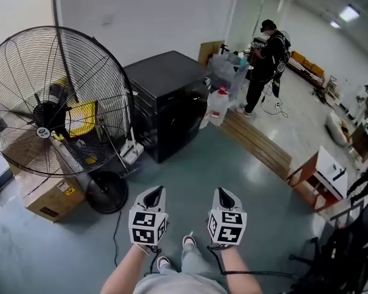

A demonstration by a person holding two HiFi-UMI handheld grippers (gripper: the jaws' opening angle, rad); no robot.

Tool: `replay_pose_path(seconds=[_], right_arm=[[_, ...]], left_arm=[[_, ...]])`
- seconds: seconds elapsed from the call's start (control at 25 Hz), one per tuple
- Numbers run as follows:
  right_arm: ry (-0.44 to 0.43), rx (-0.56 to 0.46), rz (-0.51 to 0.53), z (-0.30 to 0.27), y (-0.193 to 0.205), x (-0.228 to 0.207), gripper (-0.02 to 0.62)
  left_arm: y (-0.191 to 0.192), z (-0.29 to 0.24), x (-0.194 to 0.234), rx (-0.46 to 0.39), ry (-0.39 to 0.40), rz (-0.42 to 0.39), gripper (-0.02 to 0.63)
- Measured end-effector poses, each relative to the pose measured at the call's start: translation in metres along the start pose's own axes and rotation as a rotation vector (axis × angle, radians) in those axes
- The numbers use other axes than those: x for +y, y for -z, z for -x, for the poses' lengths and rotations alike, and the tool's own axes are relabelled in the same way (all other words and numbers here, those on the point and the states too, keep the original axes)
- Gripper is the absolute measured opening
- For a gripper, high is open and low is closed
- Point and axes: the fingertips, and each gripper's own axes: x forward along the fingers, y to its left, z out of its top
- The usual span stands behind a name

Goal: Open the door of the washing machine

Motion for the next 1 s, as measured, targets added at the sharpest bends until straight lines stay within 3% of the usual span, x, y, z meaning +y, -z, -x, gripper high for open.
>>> replay_pose_path(seconds=[0.32, 1.0], right_arm=[[-0.022, 0.008, 0.001, -0.051, -0.011, -0.021, 0.005], [-0.151, 0.017, 0.024, -0.193, -0.080, -0.108, 0.005]], left_arm=[[-0.011, -0.048, 0.014, 0.010, -0.037, -0.003, 0.005], [-0.067, -0.195, 0.015, 0.013, -0.155, 0.027, 0.005]])
